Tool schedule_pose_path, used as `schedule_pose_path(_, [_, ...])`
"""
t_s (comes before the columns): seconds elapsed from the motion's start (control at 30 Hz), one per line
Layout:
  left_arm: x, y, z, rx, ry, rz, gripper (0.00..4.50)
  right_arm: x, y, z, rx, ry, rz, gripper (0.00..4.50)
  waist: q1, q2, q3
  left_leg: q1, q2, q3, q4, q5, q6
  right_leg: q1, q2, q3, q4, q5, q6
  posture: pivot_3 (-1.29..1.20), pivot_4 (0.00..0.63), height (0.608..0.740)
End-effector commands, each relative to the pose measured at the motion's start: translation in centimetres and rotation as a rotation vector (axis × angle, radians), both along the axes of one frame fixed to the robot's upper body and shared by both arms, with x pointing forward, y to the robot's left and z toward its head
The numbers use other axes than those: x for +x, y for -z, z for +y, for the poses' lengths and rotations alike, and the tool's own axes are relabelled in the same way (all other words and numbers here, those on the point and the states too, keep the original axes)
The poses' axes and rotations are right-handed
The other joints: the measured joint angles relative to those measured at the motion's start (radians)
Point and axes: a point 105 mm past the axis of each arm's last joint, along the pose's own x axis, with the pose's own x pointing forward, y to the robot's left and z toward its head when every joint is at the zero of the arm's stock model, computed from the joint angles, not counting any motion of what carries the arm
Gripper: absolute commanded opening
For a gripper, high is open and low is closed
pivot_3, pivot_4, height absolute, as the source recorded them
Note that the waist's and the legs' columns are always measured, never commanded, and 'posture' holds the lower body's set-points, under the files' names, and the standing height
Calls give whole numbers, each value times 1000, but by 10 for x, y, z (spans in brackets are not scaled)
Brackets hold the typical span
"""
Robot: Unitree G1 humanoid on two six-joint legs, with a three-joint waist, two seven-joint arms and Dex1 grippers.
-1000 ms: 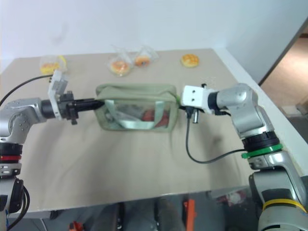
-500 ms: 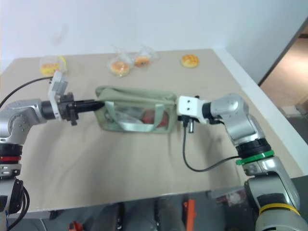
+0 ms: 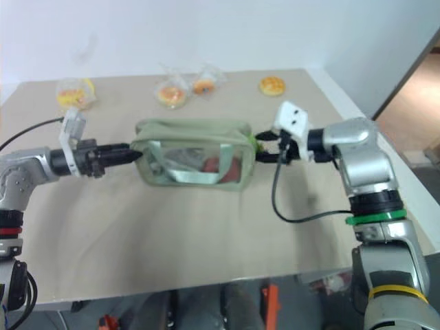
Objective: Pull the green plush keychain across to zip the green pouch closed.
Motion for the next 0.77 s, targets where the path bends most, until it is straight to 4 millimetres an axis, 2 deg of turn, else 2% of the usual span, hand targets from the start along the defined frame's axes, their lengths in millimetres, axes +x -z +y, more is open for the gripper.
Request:
schedule_pose_path(0.03, [-5, -19, 0, 3, -3, -65, 3418, -20, -29, -8, 103, -30, -18, 3153, 0, 0, 0, 0, 0, 0, 0, 0, 0, 0, 0, 0, 0, 0, 0, 0, 150, 740])
schedule_pose_path(0.13, [-12, -28, 3, -6, -4, -83, 4429, -27, -42, -18, 169, -13, -16, 3153, -1, 0, 0, 0, 0, 0, 0, 0, 0, 0, -1, 0, 0, 0, 1, 0, 150, 740])
schedule_pose_path(0.2, [-21, -30, 17, 9, -32, -99, 4475, -33, -46, -29, 179, 13, -24, 3153, -3, 0, 0, 0, 0, 0, 1, 0, 0, 0, -1, 0, 0, 0, 0, 0, 150, 740])
schedule_pose_path(0.33, [-31, -23, 43, 25, -104, -66, 4475, -33, -41, -47, 165, 96, -6, 3153, -4, 0, 0, 2, 0, 1, -1, 0, 0, 0, 0, 1, 0, -3, -4, 0, 150, 740])
schedule_pose_path(0.53, [-40, -2, 81, 47, -236, -2, 4475, -42, -32, -57, 169, 148, 11, 3153, -2, 0, 0, 2, 0, 1, -1, 0, 0, 0, -2, 0, 0, -3, -5, 0, 150, 740])
schedule_pose_path(0.6, [-40, 1, 86, 40, -259, -5, 4475, -43, -30, -57, 181, 158, 12, 3153, -1, 0, 0, 1, -1, 1, 0, 0, 0, 0, -2, 0, 0, -3, -5, 0, 150, 740])
schedule_pose_path(0.77, [-39, 6, 82, 30, -256, -5, 4475, -43, -23, -57, 206, 191, 25, 3153, 0, 0, 0, 1, -1, 1, 0, 0, 0, 0, -2, 0, 0, -3, -5, 0, 150, 740])
